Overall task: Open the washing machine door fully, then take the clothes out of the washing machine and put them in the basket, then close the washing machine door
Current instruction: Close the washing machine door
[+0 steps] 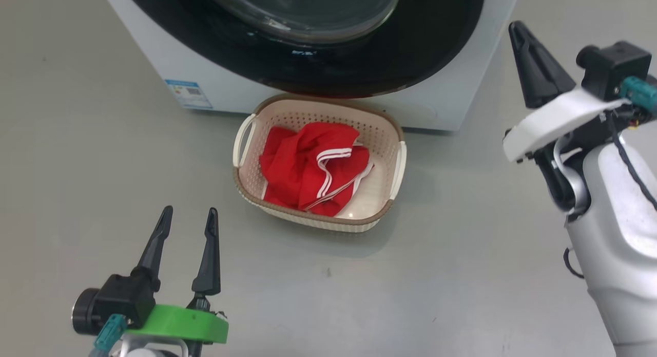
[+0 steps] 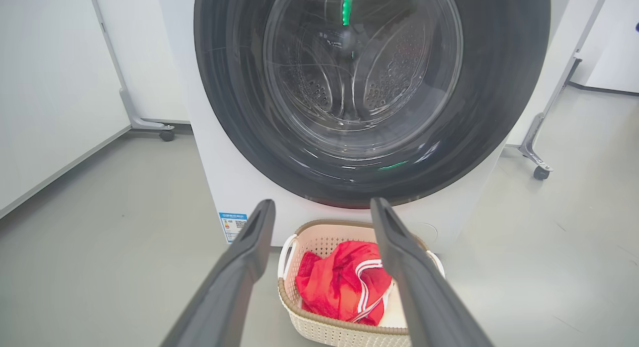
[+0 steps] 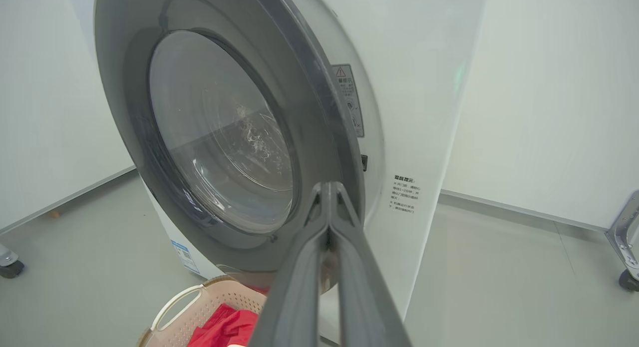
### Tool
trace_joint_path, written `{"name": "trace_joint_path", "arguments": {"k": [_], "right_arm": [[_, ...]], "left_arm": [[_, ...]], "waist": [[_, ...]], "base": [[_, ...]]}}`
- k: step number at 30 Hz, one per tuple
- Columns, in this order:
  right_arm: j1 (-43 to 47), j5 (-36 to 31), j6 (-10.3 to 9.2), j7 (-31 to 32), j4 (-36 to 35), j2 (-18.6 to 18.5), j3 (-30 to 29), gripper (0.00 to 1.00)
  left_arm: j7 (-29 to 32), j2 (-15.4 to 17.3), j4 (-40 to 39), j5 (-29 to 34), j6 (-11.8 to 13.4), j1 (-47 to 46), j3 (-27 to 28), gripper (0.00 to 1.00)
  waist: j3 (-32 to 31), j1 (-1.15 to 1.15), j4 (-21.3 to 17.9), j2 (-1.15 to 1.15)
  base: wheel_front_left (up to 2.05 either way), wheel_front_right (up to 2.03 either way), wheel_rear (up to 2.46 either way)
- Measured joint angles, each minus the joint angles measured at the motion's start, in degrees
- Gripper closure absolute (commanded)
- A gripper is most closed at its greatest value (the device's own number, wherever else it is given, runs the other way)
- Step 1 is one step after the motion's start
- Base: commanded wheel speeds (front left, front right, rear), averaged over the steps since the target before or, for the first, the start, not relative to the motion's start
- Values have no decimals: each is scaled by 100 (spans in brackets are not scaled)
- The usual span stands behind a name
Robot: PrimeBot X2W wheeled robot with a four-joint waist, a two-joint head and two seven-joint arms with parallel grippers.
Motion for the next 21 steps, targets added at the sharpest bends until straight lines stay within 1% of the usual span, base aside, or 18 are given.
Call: {"name": "trace_joint_path", "arguments": {"k": [2, 10, 16, 21], "right_arm": [[-199, -4, 45, 67, 103, -8, 25, 100], [-839, -58, 115, 210, 450, -29, 146, 100], [-1235, -155, 175, 257, 789, -186, 174, 100], [-1476, -157, 200, 253, 1025, -208, 158, 100]], "left_arm": [[-34, -31, 2, 0, 0, -76, -5, 0], [-38, -122, 30, 0, -29, -266, -74, 0], [-70, -194, 102, -8, -101, -416, -168, 0], [-89, -242, 197, -10, -103, -438, -187, 0]], "waist": [[98, 0, 99, 0], [431, 0, 416, 0], [656, 0, 701, 0], [792, 0, 919, 0]], "base": [[0, 0, 0], [0, 0, 0], [0, 0, 0], [0, 0, 0]]}}
